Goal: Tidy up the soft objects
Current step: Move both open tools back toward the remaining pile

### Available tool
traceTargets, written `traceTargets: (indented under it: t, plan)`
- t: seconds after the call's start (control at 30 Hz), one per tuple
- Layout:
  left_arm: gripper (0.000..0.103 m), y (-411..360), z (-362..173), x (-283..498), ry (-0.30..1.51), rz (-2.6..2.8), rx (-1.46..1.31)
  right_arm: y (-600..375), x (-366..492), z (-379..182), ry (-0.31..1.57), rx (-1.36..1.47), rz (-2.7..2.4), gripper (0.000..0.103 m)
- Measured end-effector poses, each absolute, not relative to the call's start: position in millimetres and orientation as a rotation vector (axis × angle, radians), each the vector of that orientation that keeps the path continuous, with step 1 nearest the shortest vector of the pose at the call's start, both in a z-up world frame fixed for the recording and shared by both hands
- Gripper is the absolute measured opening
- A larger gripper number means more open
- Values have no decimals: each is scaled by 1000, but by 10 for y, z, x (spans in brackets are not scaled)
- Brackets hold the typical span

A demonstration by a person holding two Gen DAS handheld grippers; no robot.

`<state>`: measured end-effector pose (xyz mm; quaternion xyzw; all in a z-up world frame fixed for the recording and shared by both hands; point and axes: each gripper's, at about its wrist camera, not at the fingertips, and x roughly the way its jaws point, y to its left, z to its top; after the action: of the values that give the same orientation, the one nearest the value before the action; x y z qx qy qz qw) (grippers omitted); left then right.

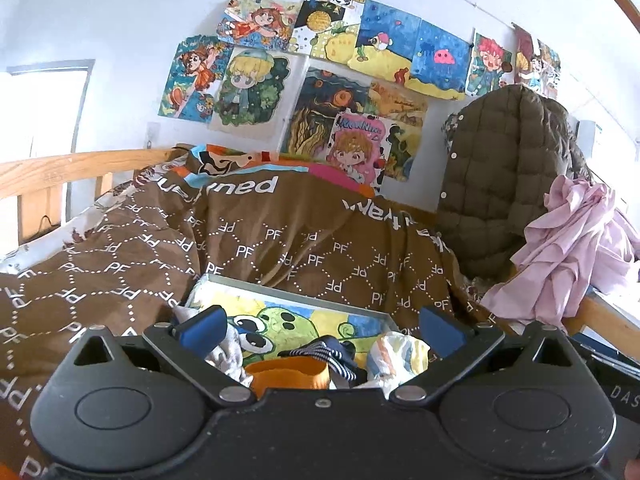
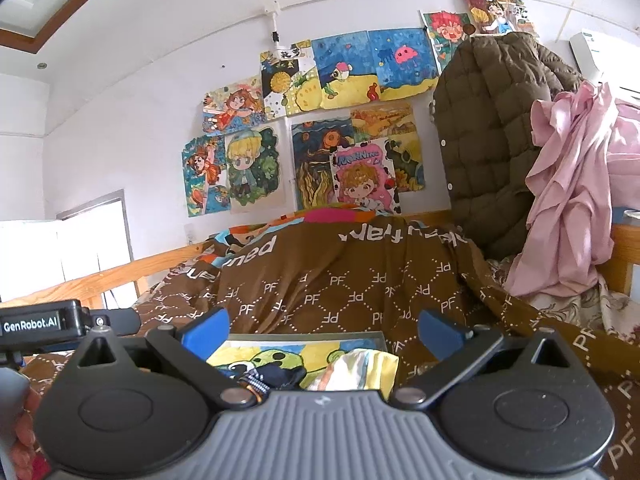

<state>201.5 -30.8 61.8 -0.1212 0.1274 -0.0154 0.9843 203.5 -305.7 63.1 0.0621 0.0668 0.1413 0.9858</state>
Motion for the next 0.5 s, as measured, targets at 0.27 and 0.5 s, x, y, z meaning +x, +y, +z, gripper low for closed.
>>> traceTargets:
  t: [0.27, 0.5]
  plan:
    - [102, -289, 546, 1601, 238, -26, -229, -3060, 1689, 601, 152, 127, 274, 103]
    - [102, -235, 487, 1357, 247, -13, -224, -3064, 1456, 552, 178, 127, 269, 103]
